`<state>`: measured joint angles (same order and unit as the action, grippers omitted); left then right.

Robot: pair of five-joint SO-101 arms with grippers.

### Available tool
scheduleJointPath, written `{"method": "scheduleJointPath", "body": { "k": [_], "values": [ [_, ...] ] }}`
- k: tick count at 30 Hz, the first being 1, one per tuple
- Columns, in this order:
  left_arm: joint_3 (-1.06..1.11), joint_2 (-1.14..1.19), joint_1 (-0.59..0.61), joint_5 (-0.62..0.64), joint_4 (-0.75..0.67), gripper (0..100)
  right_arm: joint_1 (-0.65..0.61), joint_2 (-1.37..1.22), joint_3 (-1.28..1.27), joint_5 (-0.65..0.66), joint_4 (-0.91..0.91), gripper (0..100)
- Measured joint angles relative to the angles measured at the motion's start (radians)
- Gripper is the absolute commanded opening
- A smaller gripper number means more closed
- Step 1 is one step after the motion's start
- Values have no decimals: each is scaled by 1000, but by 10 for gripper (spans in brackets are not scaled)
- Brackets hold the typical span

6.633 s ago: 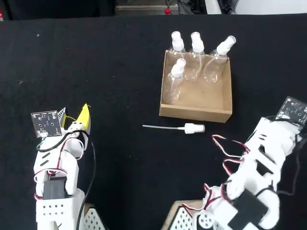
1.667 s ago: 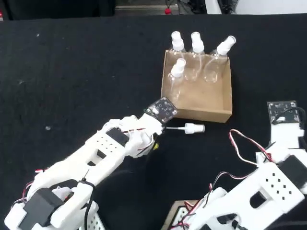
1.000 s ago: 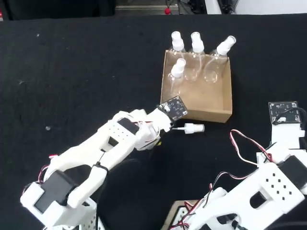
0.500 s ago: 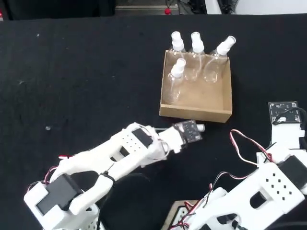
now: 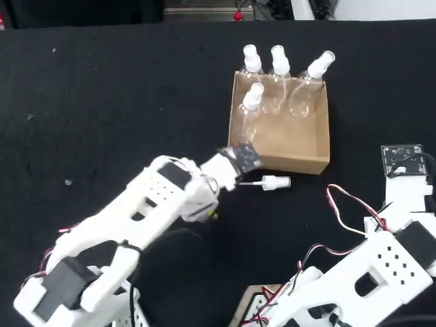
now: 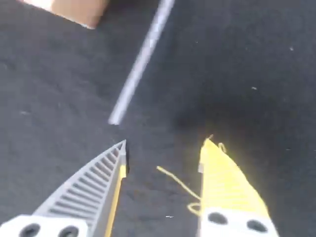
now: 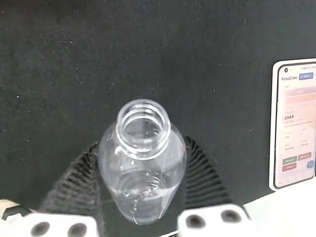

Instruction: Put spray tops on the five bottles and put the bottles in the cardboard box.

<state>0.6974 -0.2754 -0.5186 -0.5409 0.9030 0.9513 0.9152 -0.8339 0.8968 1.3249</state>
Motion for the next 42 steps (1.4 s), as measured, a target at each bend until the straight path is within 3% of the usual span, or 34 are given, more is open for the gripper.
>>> {"method": "scheduleJointPath", "body": {
  "k": [4,8,18,22,29,36,42],
  "values": [
    [-21,-12,0,-141,-6,200,0,0,-23,0,0,11],
    [-28,51,2,-190,-92,200,0,0,-57,0,0,11],
    [-203,290,2,-192,-110,191,-8,0,-58,0,0,11],
    [-210,325,0,-192,-110,13,-8,0,-58,0,0,11],
    [-163,333,-43,-130,-110,29,-8,0,-84,0,0,11],
    [40,117,-57,-100,-86,30,-9,0,-94,0,-3,11],
    [215,-212,9,-103,110,30,-9,0,-94,0,-3,11]
  ]
}}
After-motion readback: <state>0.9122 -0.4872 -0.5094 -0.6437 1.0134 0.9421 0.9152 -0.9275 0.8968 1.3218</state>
